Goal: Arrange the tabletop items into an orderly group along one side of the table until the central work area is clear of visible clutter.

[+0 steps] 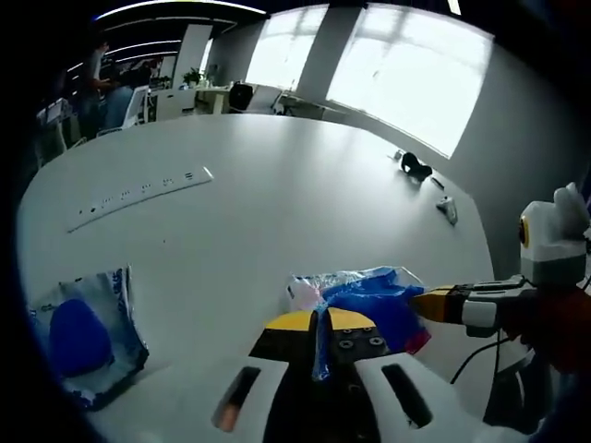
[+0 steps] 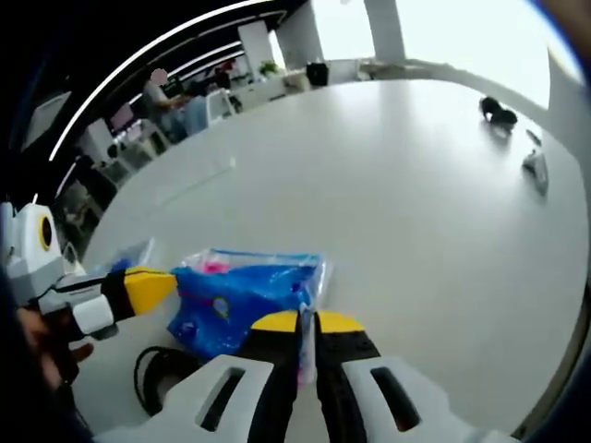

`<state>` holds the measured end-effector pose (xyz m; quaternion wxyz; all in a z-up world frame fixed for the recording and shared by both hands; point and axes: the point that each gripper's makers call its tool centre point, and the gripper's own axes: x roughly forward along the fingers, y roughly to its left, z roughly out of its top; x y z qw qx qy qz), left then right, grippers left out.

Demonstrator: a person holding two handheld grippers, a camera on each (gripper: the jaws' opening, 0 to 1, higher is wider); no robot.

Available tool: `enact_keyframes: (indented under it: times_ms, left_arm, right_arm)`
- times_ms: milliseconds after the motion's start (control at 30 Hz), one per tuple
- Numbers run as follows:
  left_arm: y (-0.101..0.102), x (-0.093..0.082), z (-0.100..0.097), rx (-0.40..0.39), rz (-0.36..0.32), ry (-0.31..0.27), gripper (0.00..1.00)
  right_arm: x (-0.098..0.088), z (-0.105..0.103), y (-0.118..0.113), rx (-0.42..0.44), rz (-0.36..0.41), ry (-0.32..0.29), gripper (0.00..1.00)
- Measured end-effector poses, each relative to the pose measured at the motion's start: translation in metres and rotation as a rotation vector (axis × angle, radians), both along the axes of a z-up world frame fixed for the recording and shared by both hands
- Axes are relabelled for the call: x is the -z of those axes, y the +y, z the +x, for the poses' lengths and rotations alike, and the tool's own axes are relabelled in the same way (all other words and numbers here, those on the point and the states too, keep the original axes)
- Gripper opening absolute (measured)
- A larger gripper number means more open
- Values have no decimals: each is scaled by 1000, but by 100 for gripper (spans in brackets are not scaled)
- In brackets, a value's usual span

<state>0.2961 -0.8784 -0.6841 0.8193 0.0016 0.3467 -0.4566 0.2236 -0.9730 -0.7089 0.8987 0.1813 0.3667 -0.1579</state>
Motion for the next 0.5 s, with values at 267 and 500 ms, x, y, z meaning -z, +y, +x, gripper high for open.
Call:
enact_keyframes:
  times_ms: [267, 500]
  left_arm:
    - [20, -11, 22, -65, -3, -26, 2]
    - [36, -14, 42, -129, -5, -41, 1]
  right_arm:
    - [-12, 31, 14, -55, -7, -27, 1]
    - [-19, 58, 25, -78, -3, -46, 1]
